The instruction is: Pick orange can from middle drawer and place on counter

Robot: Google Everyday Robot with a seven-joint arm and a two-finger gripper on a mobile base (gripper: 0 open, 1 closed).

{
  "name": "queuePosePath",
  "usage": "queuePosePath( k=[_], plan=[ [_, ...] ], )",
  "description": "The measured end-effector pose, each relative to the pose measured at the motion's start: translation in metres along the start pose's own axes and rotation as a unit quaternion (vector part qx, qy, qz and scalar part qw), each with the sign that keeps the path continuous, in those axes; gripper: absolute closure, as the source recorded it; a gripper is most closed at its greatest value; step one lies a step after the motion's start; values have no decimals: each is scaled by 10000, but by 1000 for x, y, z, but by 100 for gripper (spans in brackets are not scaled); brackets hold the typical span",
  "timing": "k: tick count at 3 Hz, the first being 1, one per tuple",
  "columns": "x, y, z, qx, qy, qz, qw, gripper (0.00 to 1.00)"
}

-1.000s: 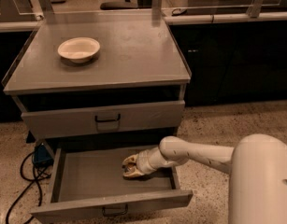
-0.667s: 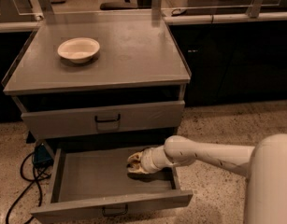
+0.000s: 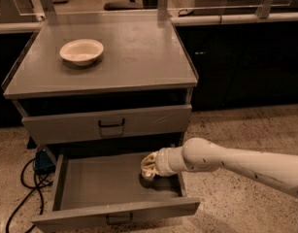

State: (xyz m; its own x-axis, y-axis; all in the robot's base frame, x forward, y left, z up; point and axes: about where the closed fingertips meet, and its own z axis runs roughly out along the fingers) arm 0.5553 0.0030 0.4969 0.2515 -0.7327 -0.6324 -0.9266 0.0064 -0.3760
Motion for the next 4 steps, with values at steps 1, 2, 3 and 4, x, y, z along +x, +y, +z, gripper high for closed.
queuePosePath(
  k=[1, 2, 3, 4],
  plan=[
    [-7, -16, -42, 193, -333, 51, 9992, 100],
    [-3, -12, -47, 161, -339, 74, 9993, 100],
    [-3, -12, -47, 161, -340, 73, 9993, 81],
    [-3, -12, -47, 161, -340, 73, 9993, 57]
  ],
)
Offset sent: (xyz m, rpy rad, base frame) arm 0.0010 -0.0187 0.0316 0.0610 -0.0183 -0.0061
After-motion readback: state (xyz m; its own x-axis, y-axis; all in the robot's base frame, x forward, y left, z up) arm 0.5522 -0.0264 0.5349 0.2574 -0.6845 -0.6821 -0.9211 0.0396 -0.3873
